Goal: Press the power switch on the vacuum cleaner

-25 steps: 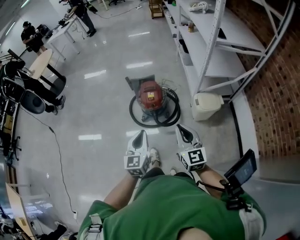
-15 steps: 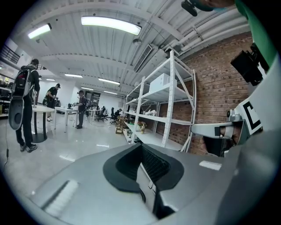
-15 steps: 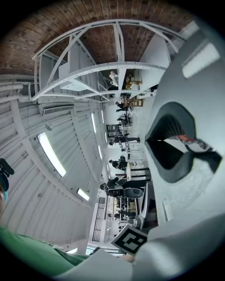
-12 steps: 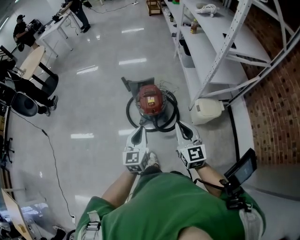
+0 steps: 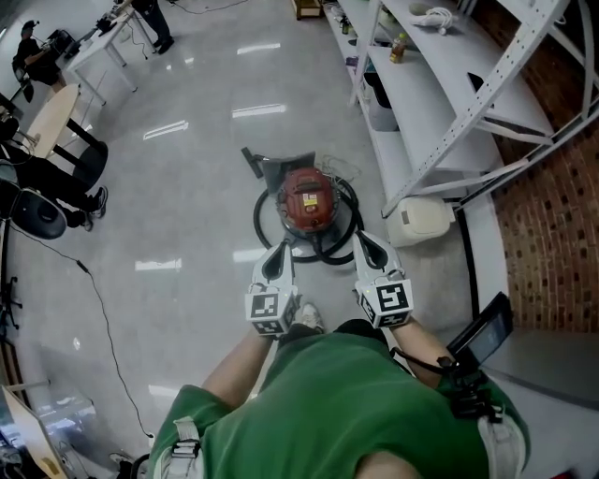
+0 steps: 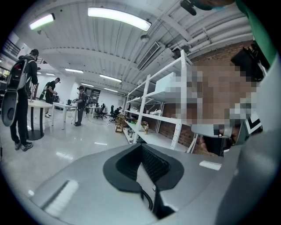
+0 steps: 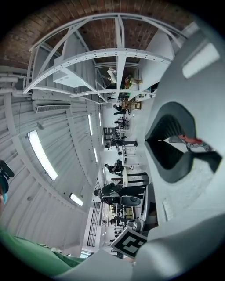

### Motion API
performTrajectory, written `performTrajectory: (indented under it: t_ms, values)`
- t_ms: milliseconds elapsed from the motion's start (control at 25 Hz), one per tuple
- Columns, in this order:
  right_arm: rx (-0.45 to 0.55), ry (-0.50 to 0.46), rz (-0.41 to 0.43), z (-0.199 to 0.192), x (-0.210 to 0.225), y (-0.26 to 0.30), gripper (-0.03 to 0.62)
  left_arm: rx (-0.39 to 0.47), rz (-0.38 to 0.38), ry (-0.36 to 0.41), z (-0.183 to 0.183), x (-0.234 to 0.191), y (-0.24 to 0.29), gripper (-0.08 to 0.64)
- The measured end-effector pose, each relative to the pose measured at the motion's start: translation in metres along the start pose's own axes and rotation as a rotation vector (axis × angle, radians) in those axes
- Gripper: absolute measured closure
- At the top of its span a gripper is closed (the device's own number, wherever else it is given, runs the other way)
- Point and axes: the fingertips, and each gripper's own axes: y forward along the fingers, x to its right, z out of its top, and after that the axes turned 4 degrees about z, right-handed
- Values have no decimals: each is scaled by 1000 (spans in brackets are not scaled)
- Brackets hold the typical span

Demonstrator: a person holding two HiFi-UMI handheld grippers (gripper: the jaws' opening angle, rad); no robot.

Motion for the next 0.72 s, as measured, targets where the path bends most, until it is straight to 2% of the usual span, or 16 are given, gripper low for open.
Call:
performTrajectory:
  t_ms: [360, 720]
  values:
    - [-53, -7, -8, -3, 2, 38, 589, -24, 23, -18, 5, -26, 26, 552]
    - [-78, 18, 14, -25, 28, 79, 589, -85, 83, 6, -15, -41, 64, 552]
